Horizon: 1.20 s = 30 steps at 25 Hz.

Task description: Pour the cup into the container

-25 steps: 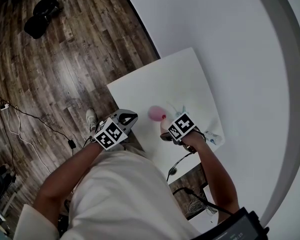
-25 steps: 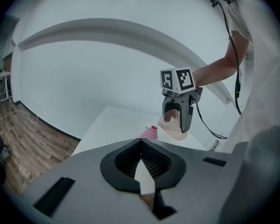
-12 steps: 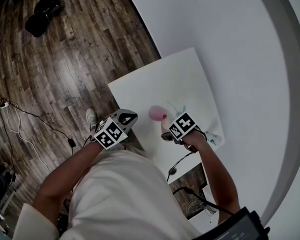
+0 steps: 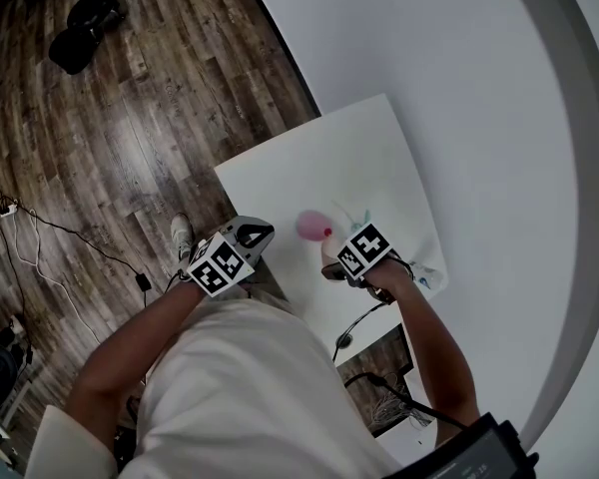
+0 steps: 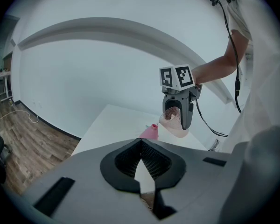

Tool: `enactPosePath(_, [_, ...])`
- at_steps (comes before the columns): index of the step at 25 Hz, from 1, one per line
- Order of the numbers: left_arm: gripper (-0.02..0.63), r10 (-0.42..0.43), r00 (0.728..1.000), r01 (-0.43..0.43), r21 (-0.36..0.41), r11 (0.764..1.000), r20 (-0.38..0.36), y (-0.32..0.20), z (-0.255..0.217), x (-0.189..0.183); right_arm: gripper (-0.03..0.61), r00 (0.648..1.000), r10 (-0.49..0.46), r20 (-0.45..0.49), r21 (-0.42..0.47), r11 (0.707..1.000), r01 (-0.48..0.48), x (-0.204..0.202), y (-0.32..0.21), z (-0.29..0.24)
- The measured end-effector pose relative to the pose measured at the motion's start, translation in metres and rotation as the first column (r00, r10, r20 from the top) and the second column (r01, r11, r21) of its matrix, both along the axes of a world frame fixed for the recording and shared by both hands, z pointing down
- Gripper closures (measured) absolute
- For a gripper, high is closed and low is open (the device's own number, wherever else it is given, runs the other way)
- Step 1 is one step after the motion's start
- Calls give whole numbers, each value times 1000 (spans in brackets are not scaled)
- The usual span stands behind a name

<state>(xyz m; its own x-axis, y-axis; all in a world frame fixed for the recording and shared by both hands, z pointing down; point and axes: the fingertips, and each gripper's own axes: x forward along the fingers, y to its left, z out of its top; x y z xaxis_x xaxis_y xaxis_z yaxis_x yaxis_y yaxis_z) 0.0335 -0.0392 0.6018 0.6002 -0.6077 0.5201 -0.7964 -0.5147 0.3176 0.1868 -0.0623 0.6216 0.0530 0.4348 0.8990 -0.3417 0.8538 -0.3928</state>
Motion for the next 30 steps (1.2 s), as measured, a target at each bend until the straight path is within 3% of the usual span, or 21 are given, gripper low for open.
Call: enactPosePath(30, [603, -5, 1000, 5, -9, 1000, -3, 2, 9, -1, 206, 999, -32, -33, -24, 999, 32, 0, -1, -4])
